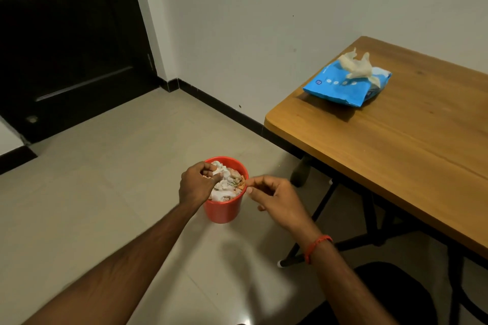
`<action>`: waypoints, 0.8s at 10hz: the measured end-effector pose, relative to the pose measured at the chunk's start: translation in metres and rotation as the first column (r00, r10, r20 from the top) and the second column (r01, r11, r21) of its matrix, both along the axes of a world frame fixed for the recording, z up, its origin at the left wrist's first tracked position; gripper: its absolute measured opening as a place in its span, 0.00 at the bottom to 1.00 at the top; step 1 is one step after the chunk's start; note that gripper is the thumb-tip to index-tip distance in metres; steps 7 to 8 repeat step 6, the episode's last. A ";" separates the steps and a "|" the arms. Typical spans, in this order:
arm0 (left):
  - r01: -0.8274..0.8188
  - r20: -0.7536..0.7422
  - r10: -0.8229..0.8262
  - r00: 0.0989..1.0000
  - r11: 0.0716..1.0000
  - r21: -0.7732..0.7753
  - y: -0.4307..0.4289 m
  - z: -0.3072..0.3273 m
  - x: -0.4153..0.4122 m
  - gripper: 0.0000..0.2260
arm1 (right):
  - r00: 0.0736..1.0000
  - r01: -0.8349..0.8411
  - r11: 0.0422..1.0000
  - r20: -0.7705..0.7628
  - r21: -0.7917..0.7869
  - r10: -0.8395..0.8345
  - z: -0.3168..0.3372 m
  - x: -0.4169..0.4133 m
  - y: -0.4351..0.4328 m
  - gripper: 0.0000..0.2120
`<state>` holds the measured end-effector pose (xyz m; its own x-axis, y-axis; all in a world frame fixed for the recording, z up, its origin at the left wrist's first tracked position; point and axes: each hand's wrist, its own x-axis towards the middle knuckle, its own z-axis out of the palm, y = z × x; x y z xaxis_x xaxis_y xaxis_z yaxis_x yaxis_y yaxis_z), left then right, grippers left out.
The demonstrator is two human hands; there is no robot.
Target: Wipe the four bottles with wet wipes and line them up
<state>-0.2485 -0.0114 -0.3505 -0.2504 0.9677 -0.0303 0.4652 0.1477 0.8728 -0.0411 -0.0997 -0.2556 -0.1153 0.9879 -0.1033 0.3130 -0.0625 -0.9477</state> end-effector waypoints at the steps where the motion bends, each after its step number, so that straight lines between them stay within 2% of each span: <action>1: -0.021 -0.038 0.022 0.999 0.999 0.031 0.010 0.004 0.000 0.11 | 0.999 0.039 0.999 -0.028 -0.026 -0.040 -0.005 -0.012 0.027 0.08; 2: -0.041 -0.080 0.043 0.996 0.999 0.027 0.024 0.011 -0.001 0.14 | 0.995 0.074 0.993 -0.054 -0.087 -0.079 -0.006 -0.023 0.048 0.08; 3: -0.010 -0.132 0.001 0.991 0.998 -0.066 0.040 0.012 -0.006 0.25 | 0.997 0.062 0.992 -0.042 -0.114 -0.067 -0.009 -0.023 0.054 0.08; 4: -0.088 -0.210 0.071 0.975 0.994 -0.070 0.048 0.010 -0.013 0.25 | 0.999 0.042 0.991 -0.012 -0.125 -0.043 -0.016 -0.010 0.048 0.08; 5: -0.105 -0.246 0.103 0.964 0.994 0.006 0.046 0.009 -0.014 0.21 | 0.998 0.055 0.985 0.024 -0.162 -0.052 -0.025 0.008 0.040 0.09; 6: -0.055 -0.284 0.069 0.956 0.997 0.055 0.045 0.003 -0.011 0.19 | 0.995 0.086 0.980 0.067 -0.180 -0.075 -0.030 0.020 0.031 0.09; 8: -0.055 -0.284 0.069 0.956 0.997 0.055 0.045 0.003 -0.011 0.19 | 0.995 0.086 0.980 0.067 -0.180 -0.075 -0.030 0.020 0.031 0.09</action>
